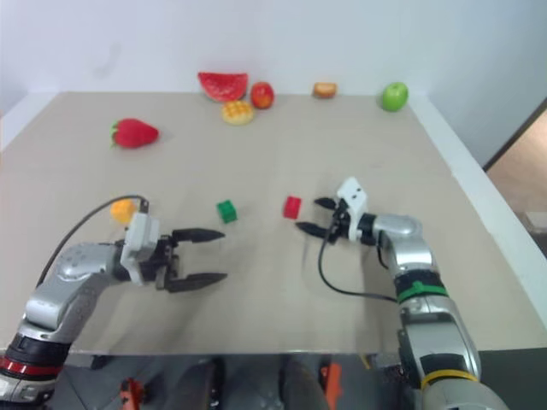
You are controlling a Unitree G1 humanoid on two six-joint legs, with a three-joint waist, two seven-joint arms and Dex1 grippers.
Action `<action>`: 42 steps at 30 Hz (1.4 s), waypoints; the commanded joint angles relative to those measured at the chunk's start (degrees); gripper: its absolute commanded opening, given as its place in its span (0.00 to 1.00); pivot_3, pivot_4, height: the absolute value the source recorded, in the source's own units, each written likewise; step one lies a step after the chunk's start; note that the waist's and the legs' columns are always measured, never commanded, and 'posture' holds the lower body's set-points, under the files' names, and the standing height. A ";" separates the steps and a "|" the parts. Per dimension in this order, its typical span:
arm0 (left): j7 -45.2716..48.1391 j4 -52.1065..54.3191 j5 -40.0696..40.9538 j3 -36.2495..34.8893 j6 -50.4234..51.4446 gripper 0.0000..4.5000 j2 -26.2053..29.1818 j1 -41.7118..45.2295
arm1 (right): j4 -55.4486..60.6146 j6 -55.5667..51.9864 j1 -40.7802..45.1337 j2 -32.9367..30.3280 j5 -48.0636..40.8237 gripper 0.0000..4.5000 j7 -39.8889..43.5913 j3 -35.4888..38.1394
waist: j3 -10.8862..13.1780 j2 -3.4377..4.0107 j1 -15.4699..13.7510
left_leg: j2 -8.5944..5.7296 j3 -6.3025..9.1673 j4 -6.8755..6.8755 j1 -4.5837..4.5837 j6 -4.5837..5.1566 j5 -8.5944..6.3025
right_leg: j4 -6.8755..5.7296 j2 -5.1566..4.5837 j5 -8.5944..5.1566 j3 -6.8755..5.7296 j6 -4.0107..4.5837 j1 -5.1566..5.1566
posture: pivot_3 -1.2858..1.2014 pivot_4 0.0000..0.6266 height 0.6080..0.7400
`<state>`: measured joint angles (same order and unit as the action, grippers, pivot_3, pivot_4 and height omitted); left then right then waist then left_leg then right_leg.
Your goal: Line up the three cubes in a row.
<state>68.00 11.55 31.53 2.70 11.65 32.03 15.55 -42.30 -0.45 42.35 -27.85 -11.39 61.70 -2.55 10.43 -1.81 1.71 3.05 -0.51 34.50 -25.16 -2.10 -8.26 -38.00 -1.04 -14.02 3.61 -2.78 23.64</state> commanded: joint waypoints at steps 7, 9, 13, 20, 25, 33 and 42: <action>1.20 -1.25 0.22 0.99 -0.09 0.87 -1.48 2.99 | -3.40 3.74 3.47 1.91 1.38 1.00 0.09 0.73 | 0.00 0.00 0.36 | 0.00 0.03 0.03 0.06 0.01 0.01 | -0.03 0.00 0.02 0.00 -0.02 -0.07 | 0.52 0.24 1.00; 1.58 -1.59 0.07 1.13 -0.10 0.87 -1.29 2.98 | -3.91 4.06 3.89 2.27 1.41 1.00 -0.06 0.92 | 0.00 0.00 0.47 | 0.00 0.04 0.03 0.06 0.01 0.01 | -0.04 0.00 0.03 0.00 0.00 -0.07 | 0.52 0.24 1.00; 1.99 -2.24 -0.42 1.12 -0.27 0.88 -0.94 2.70 | -5.26 4.92 4.71 3.10 1.72 0.88 -0.60 1.11 | 0.00 0.00 0.87 | 0.00 0.04 0.04 0.07 0.02 0.01 | -0.06 0.00 0.04 0.00 -0.01 -0.08 | 0.52 0.24 1.00; 0.91 -2.28 -1.00 0.89 -0.31 0.88 -1.11 1.48 | -6.97 5.56 6.76 5.14 1.33 0.36 -1.48 1.71 | 0.00 0.01 0.90 | 0.00 0.08 0.04 0.09 0.02 0.01 | -0.07 0.03 0.04 -0.01 -0.01 -0.10 | 0.52 0.24 1.00; -0.45 -2.27 -1.83 0.75 -0.21 0.88 -1.25 0.56 | -6.91 5.39 6.85 5.88 0.94 0.26 -0.86 1.87 | 0.01 0.01 0.89 | 0.00 0.11 0.05 0.09 0.02 0.01 | -0.08 0.03 0.04 -0.02 0.00 -0.11 | 0.52 0.24 1.00; 1.13 -4.69 -2.28 -0.42 -1.47 0.88 -0.03 0.38 | 3.59 -0.53 1.46 2.87 -1.62 0.26 3.68 1.61 | 0.00 0.02 0.71 | 0.00 0.17 0.04 0.08 0.02 0.01 | -0.09 0.03 0.04 -0.07 0.01 -0.11 | 0.52 0.24 1.00; 4.51 -9.02 -2.42 -2.72 -3.97 0.88 2.42 0.24 | 33.17 -17.20 -15.91 -10.03 -8.88 0.26 15.20 -0.12 | 0.02 0.05 0.64 | -0.04 0.31 0.04 0.08 0.01 0.00 | -0.12 -0.02 -0.12 -0.21 0.00 -0.15 | 0.52 0.24 1.00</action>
<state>71.60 2.65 29.17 1.44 9.29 33.99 15.66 -13.77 -16.51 27.38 -36.71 -18.89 75.32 -2.44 10.45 -1.76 2.36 3.03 -0.19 34.55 -25.04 -2.09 -8.26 -38.12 -1.05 -14.15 3.39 -2.72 23.46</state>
